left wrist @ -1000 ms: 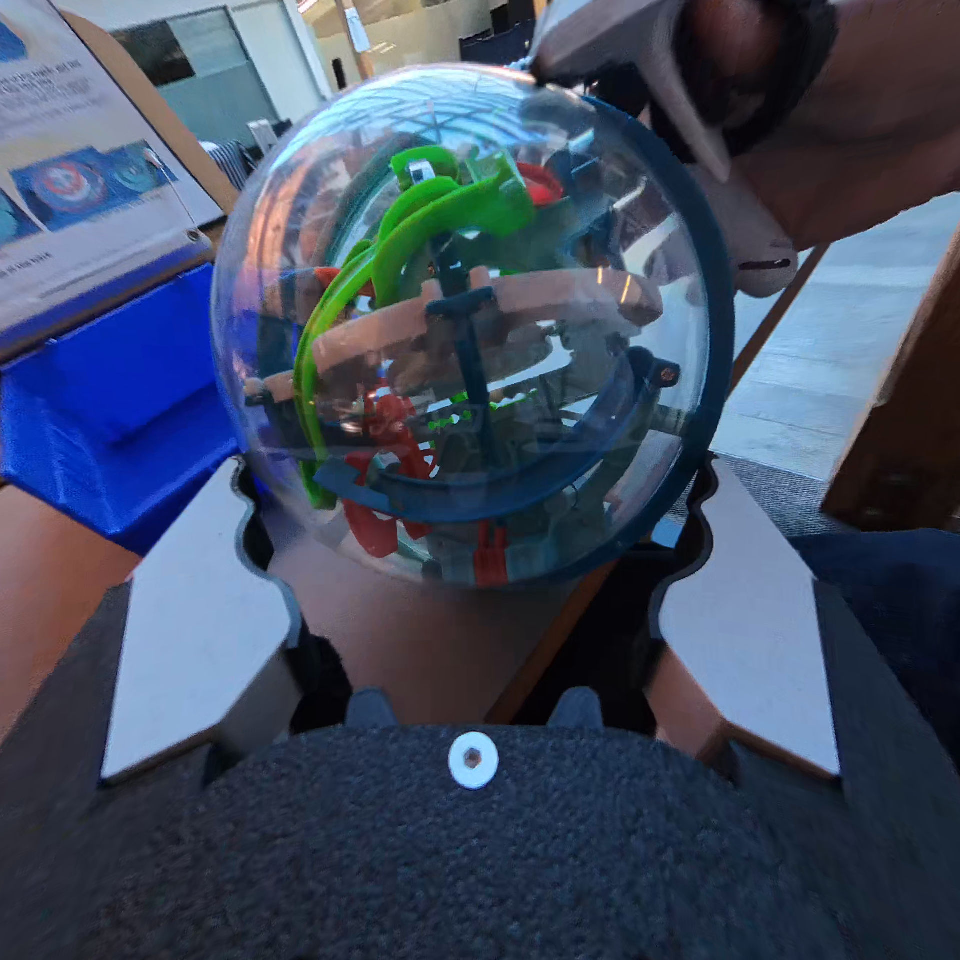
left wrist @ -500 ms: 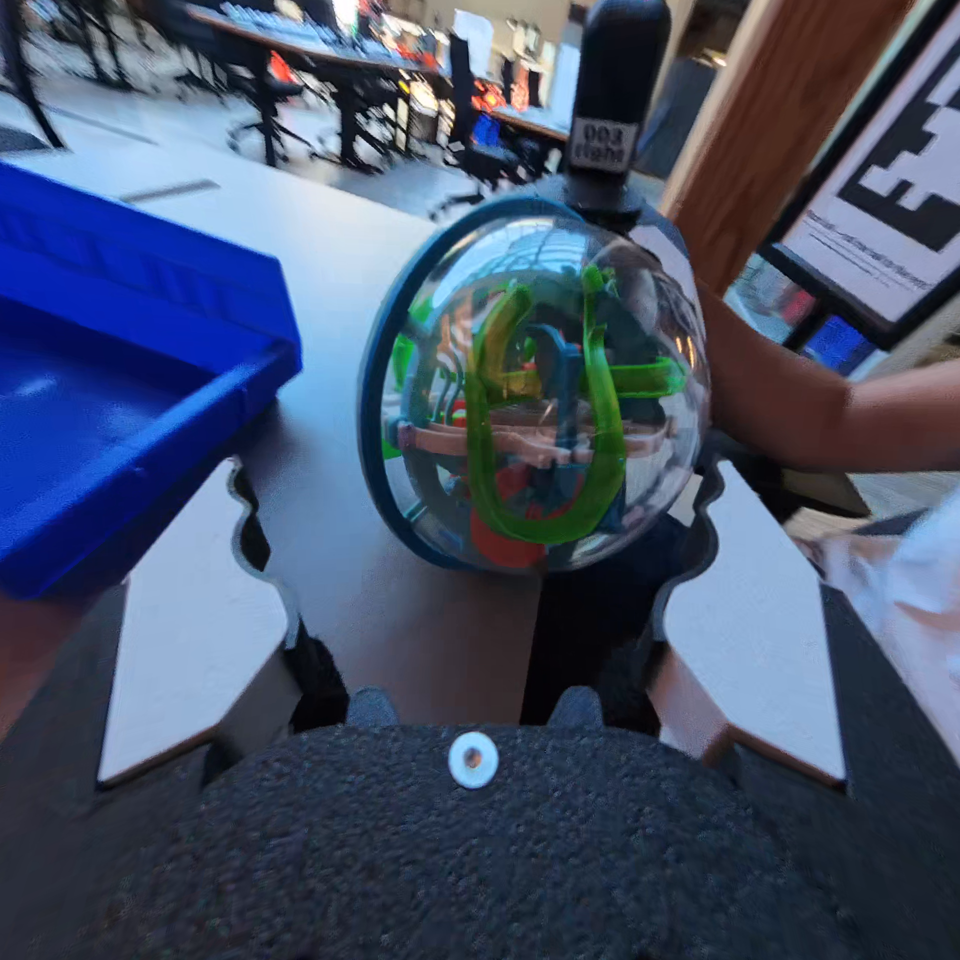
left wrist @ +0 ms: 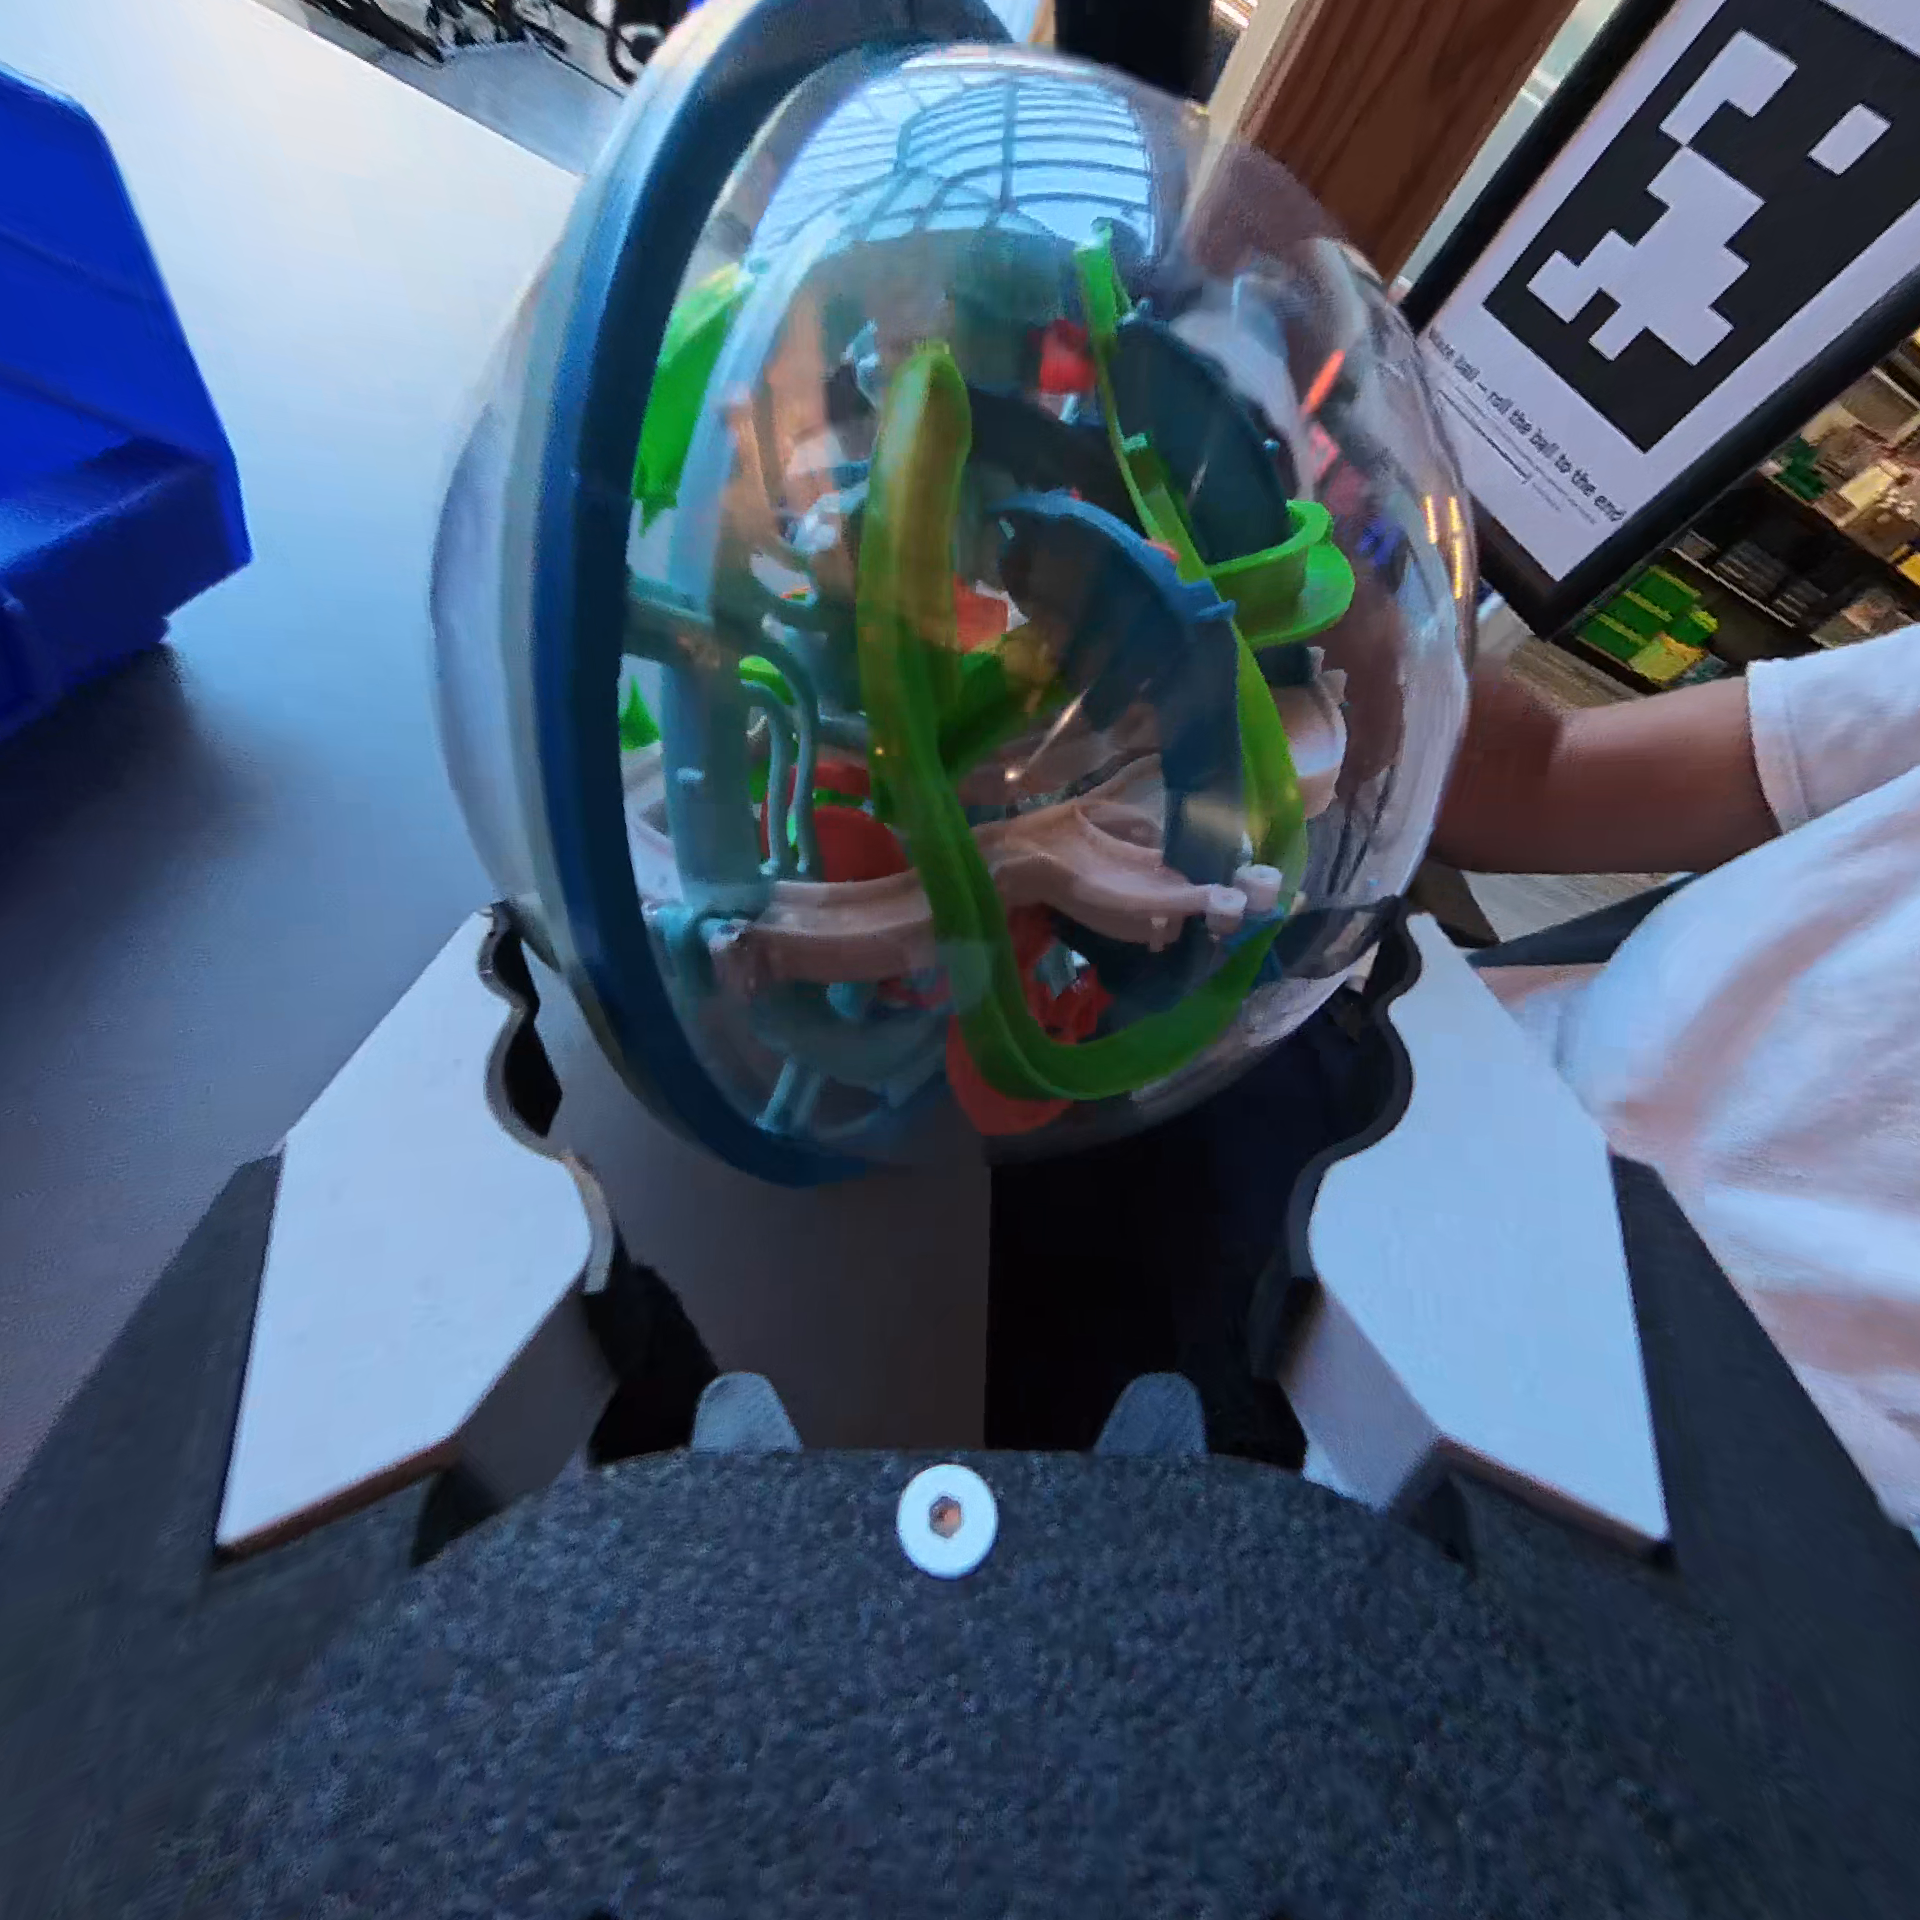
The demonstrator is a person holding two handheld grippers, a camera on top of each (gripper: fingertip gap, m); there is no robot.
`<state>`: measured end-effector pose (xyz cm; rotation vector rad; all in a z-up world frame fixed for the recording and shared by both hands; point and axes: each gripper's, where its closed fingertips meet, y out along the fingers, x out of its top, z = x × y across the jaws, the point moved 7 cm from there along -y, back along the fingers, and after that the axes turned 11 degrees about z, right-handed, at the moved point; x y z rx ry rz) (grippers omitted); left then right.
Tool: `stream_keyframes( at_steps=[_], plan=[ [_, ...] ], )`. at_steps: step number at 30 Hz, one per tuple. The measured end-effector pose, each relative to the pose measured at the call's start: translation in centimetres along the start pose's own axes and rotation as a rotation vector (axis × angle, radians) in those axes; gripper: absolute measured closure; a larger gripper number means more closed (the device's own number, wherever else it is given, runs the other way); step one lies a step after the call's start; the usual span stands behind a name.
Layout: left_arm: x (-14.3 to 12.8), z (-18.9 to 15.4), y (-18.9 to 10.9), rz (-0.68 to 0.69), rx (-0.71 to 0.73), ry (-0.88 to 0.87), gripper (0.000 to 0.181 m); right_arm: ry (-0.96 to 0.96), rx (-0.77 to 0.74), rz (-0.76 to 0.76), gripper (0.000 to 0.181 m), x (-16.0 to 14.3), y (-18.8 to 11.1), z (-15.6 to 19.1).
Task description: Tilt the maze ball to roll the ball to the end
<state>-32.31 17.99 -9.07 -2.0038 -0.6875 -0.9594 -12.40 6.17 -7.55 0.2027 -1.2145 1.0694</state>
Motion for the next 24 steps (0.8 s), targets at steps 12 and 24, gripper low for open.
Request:
stream_keyframes(
  at_steps=[12, 24],
  plan=[
    [7.7, -10.9, -5.4, -0.156, 0.340, 0.350, 0.027, -0.352, 0.002, -0.081, 0.026, 11.2, -0.1, 10.9],
    [10.1, -30.2, -12.8, -0.339, 0.739, 0.882, 0.027, -1.089, -0.130, -0.090, 0.027, 18.6, -3.5, 32.9]
  ],
)
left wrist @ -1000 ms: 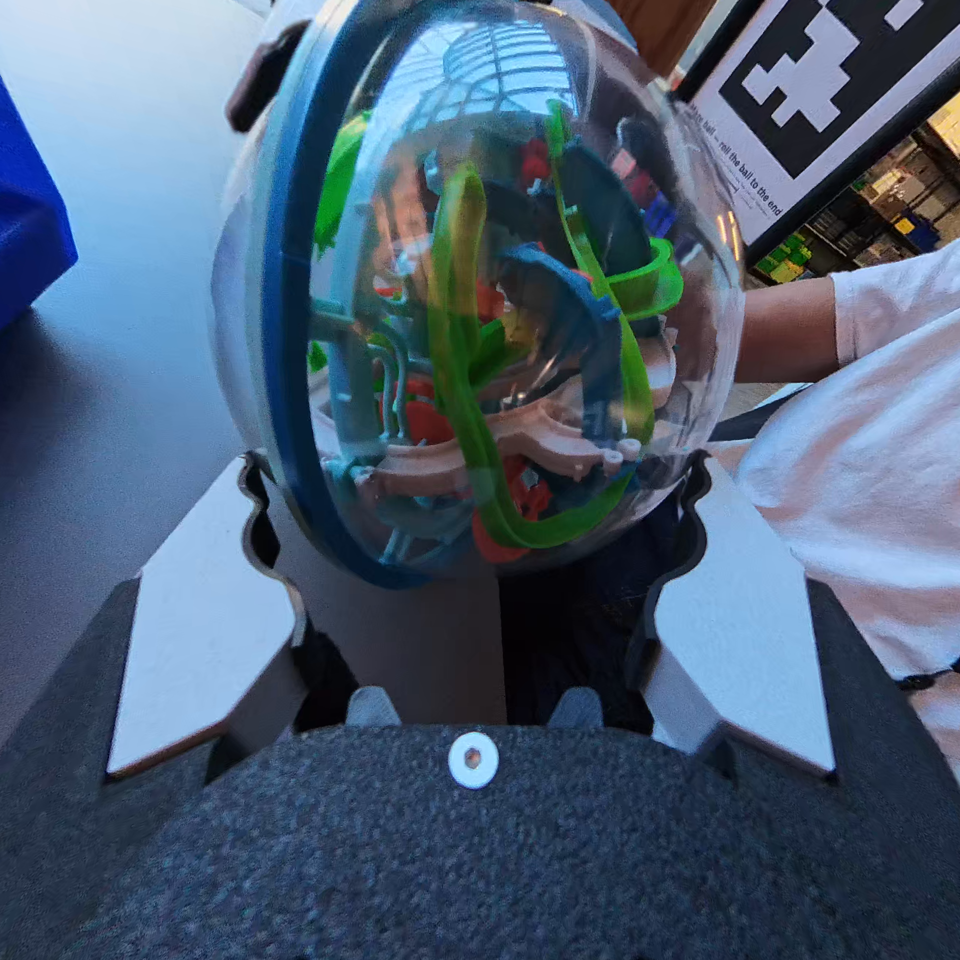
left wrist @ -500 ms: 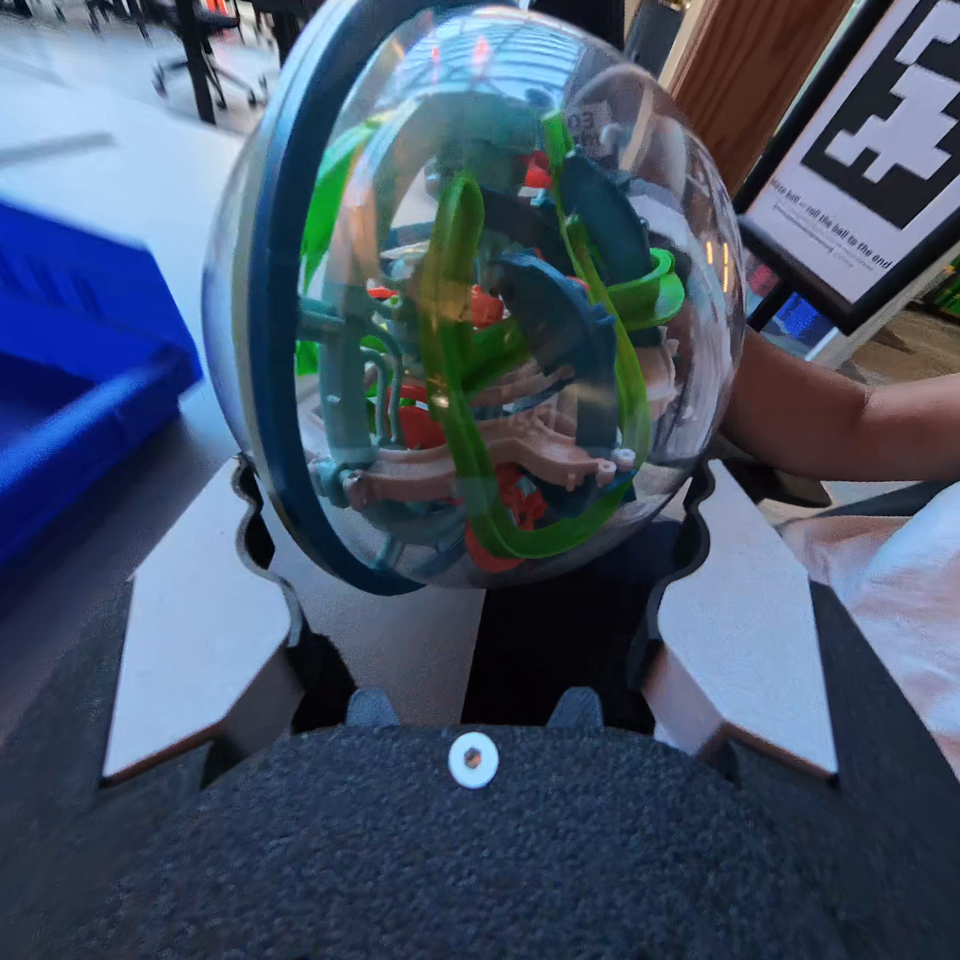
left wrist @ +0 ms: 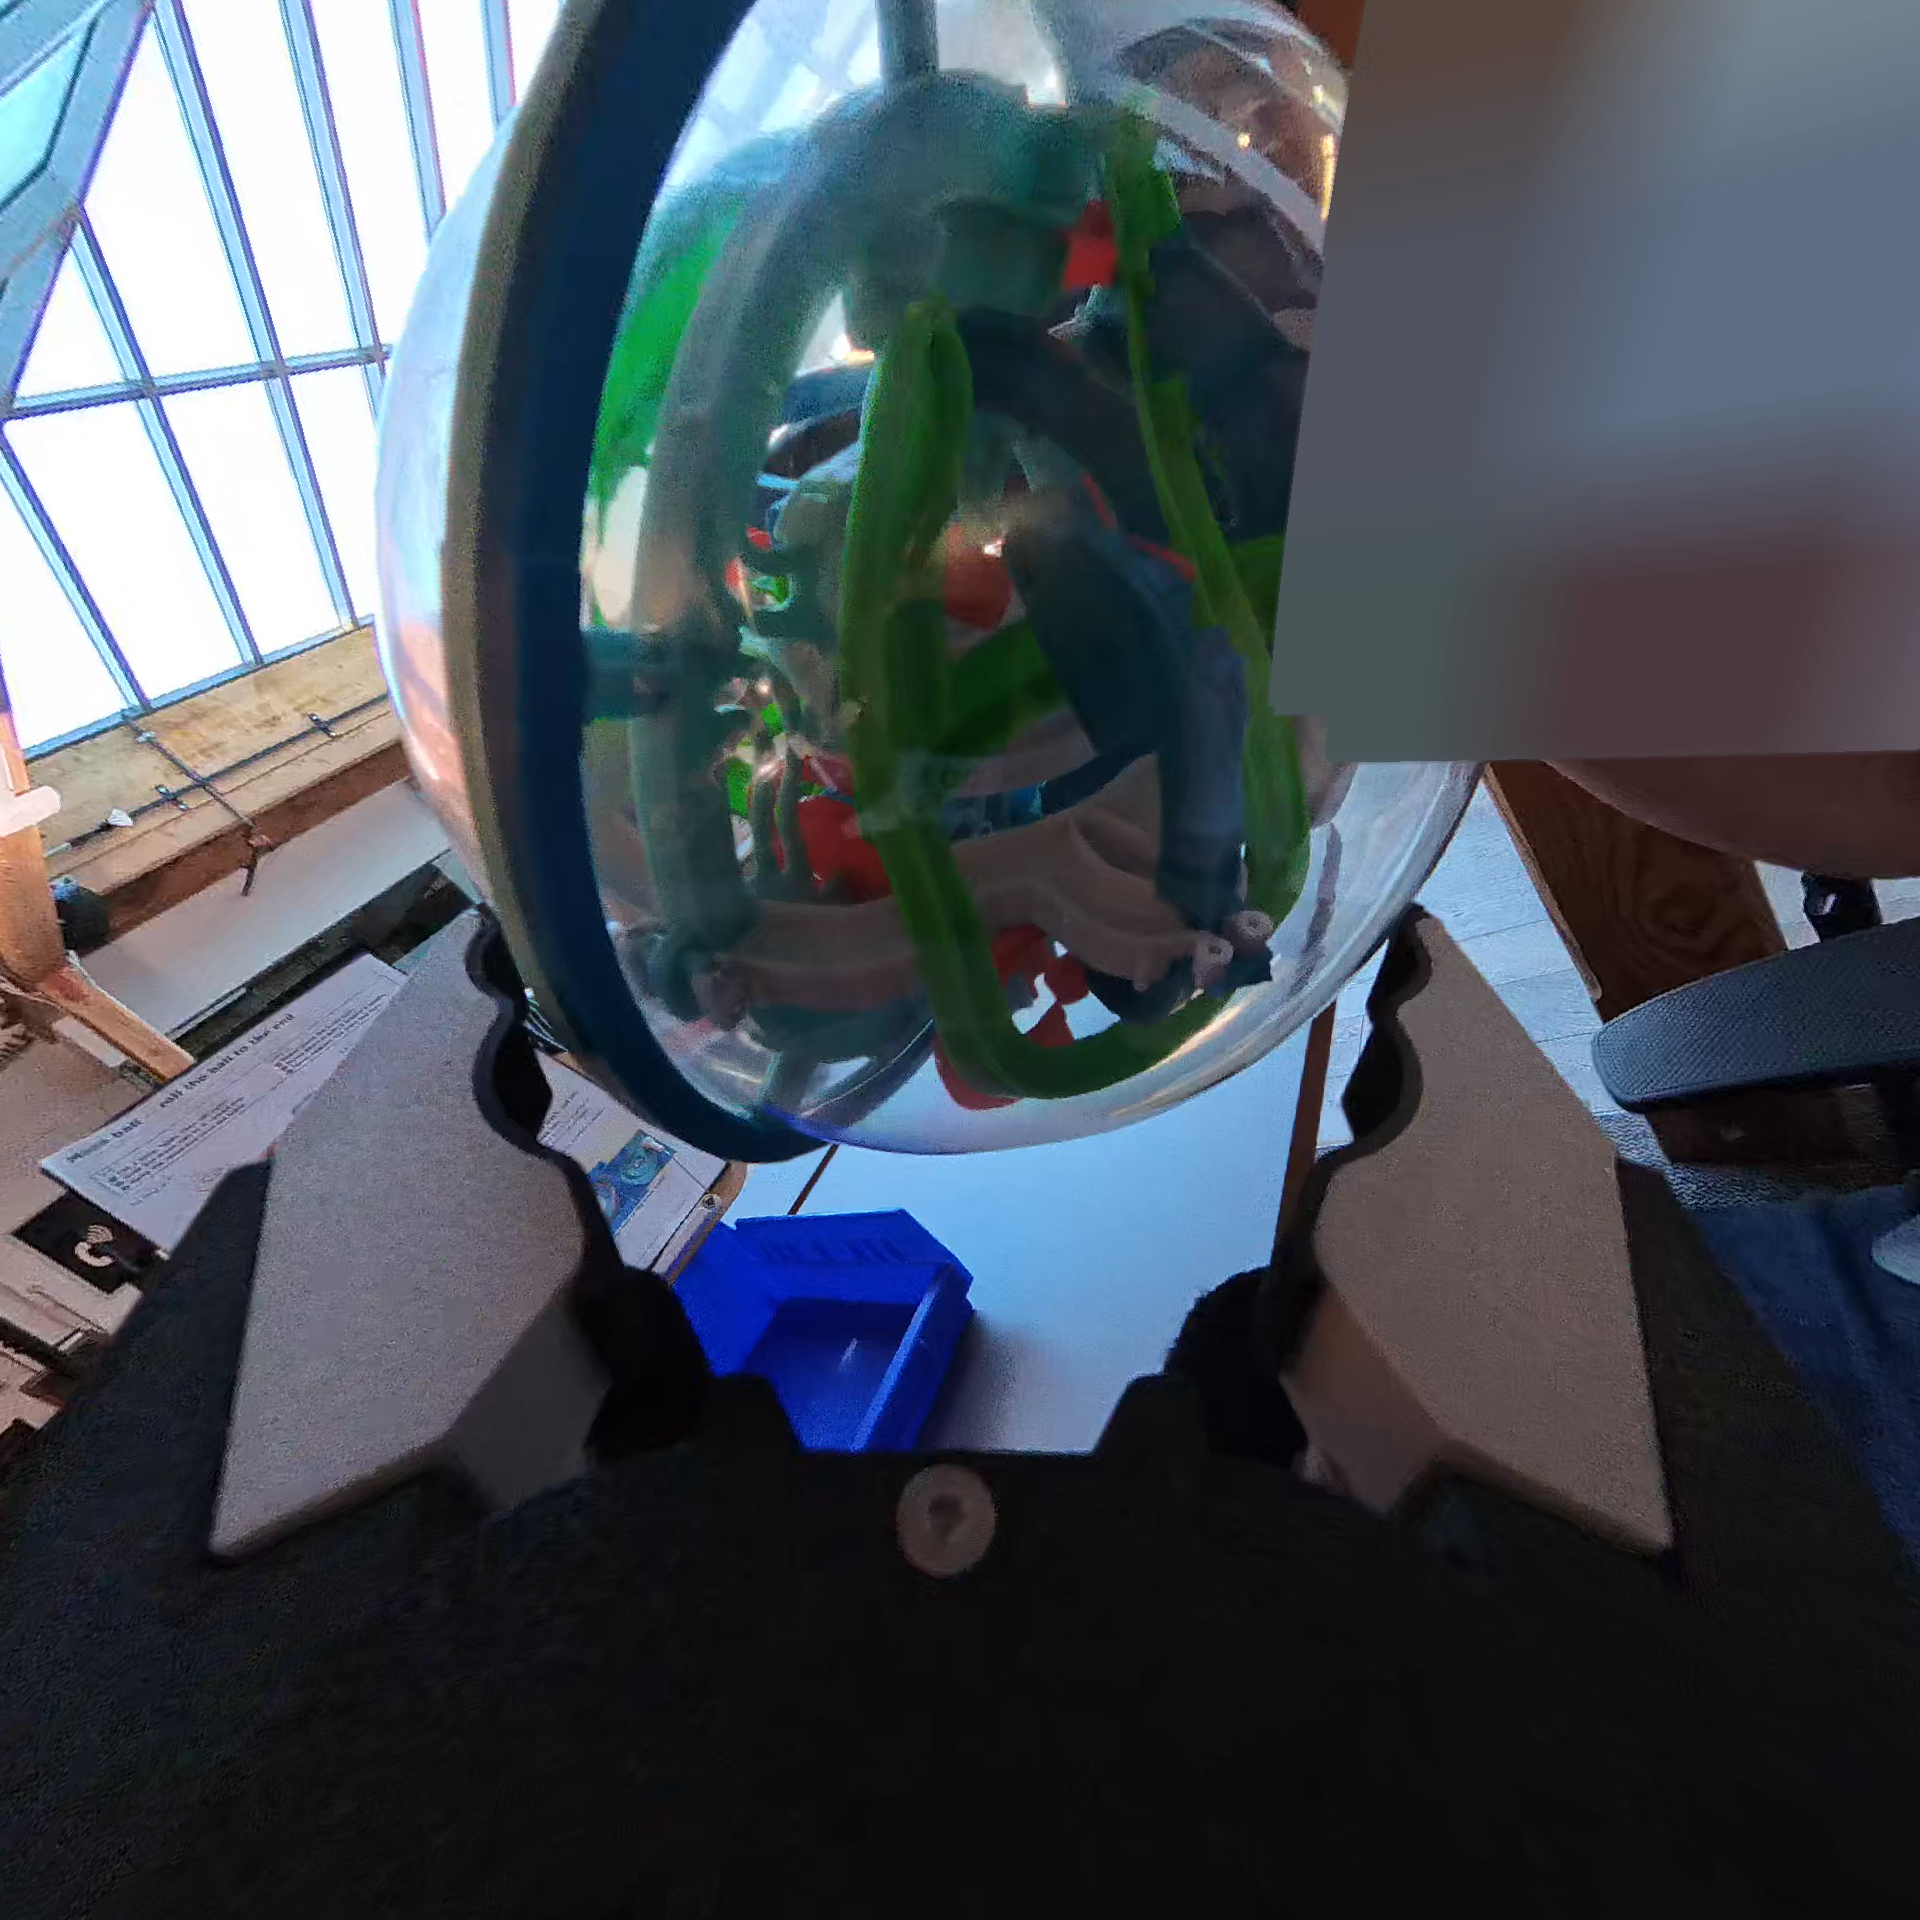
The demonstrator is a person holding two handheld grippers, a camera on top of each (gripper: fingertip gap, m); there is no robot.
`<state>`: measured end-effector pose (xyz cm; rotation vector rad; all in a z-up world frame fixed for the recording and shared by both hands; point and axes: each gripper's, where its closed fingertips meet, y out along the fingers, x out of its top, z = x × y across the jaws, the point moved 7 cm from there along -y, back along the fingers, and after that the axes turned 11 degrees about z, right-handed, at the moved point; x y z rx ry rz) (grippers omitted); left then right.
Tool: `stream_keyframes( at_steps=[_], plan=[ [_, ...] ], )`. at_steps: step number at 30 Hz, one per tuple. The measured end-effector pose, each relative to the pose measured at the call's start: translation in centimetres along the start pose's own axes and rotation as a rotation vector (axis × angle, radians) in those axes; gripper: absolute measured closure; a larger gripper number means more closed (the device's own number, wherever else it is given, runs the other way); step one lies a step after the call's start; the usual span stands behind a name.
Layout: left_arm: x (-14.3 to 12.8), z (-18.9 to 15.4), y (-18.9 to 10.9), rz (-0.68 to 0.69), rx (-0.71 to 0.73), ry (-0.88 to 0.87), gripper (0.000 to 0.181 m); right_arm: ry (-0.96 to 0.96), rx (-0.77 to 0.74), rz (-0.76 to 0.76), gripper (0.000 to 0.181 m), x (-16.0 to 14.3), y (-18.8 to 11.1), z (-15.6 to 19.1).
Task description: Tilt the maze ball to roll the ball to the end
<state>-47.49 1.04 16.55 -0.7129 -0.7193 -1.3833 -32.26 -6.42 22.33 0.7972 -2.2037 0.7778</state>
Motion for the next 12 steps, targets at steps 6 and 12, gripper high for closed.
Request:
stream_keyframes(
  at_steps=[6, 12],
  plan=[
    [0.9, -0.1, -1.1, -0.004, 0.011, 0.004, 0.027, 0.017, 0.020, -0.046, 0.026, 0.6, 0.3, 0.2],
    [2.0, -1.3, -2.4, 0.023, 0.094, 0.176, 0.027, -0.140, -0.014, -0.117, 0.025, 0.8, 0.2, 1.7]
  ],
)
